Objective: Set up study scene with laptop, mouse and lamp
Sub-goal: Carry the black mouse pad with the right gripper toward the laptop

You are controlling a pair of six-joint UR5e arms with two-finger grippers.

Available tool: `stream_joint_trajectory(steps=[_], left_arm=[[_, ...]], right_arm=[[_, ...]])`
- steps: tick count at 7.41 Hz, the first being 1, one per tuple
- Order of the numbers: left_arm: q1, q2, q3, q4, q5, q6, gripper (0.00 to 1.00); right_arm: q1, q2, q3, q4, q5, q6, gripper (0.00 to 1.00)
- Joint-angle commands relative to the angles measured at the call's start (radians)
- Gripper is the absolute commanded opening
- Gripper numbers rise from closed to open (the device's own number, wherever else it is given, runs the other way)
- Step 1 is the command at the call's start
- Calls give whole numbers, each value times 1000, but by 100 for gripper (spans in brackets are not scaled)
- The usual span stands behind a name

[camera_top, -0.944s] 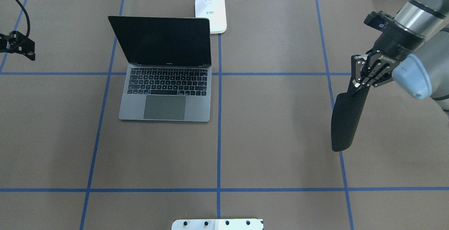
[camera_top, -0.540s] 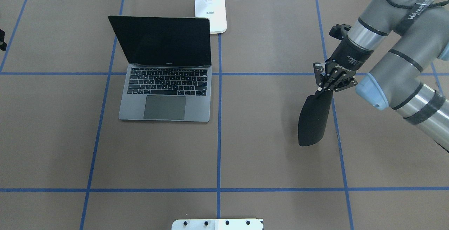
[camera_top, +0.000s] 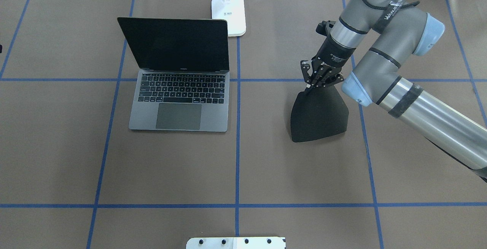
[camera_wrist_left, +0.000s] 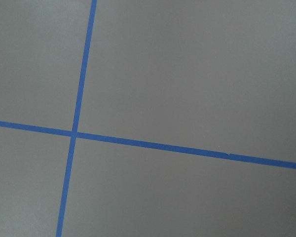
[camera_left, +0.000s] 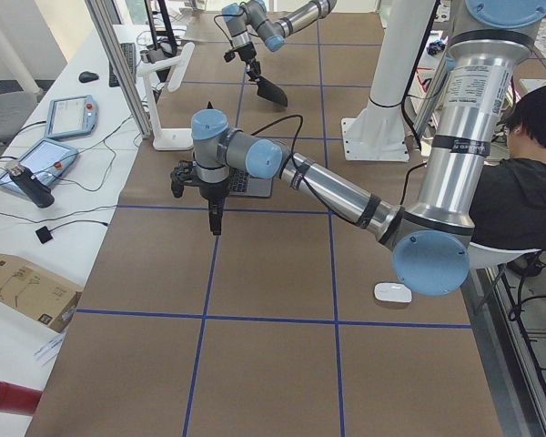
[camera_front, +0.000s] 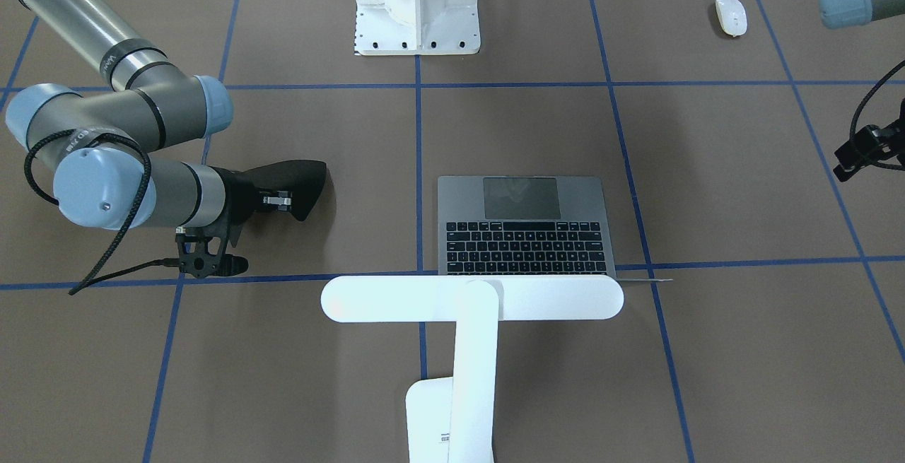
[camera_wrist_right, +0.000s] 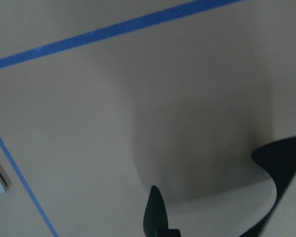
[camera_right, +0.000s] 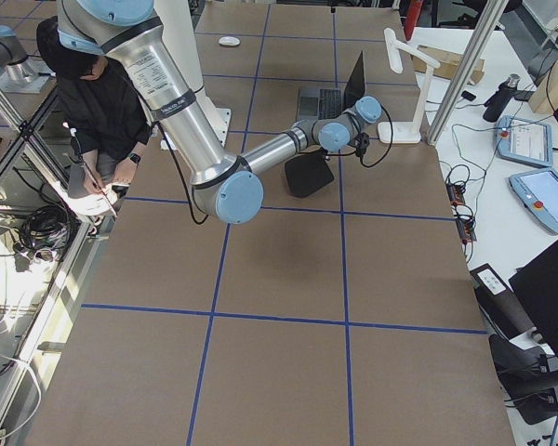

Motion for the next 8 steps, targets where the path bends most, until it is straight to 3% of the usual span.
stream_joint_trajectory(steps=[1, 3, 8], left_arm=[[-1, 0, 39, -45, 0, -1, 99], [-1, 0, 75, -87, 0, -1, 99], [-1, 0, 85, -88, 0, -1, 99]], right_arm=[[-28, 89, -103, 65, -45, 5, 0], [-56, 144, -171, 145, -125, 8, 0], [-80, 253, -267, 147, -155, 171, 0]])
